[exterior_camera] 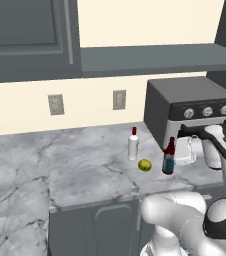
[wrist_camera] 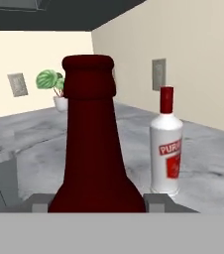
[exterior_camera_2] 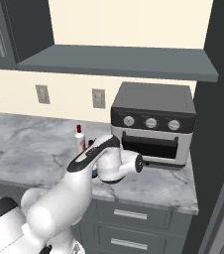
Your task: Place the beer and liquor on the top shelf of the fridge to keep them out of children's reach, and place the pear on lower shelves for easy access.
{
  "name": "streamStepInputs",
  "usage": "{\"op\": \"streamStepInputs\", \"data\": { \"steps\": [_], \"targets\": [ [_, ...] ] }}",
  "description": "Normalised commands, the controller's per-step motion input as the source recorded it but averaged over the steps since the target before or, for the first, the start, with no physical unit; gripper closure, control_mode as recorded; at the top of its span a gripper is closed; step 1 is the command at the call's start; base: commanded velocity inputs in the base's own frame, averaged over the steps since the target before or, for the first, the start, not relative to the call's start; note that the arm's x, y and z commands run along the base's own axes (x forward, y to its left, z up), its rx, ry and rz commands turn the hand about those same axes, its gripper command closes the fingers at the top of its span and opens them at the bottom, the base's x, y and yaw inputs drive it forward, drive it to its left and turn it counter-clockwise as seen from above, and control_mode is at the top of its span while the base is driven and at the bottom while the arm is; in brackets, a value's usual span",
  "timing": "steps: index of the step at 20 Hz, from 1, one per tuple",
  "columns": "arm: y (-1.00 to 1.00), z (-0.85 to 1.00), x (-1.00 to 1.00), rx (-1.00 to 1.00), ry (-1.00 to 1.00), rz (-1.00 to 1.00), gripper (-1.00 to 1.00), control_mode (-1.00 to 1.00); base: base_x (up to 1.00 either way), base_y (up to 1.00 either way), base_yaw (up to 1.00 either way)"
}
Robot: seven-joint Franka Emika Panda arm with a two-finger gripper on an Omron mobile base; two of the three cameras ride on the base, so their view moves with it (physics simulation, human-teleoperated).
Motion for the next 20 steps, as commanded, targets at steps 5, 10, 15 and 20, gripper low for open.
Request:
{"op": "streamStepInputs", "data": {
  "steps": [5,10,15,20],
  "targets": [
    [0.26,0.74,-0.4,-0.01,0.0,0.0,1.0,-1.0,0.0,0.0,0.0],
    [0.36,0.74,-0.46,-0.06,0.0,-0.01,1.0,-1.0,0.0,0.0,0.0],
    [0.41,0.61,-0.5,-0.06,0.0,-0.05,1.0,-1.0,0.0,0.0,0.0],
    [0.26,0.63,-0.46,-0.03,0.0,-0.13,1.0,-1.0,0.0,0.0,0.0]
  ]
}}
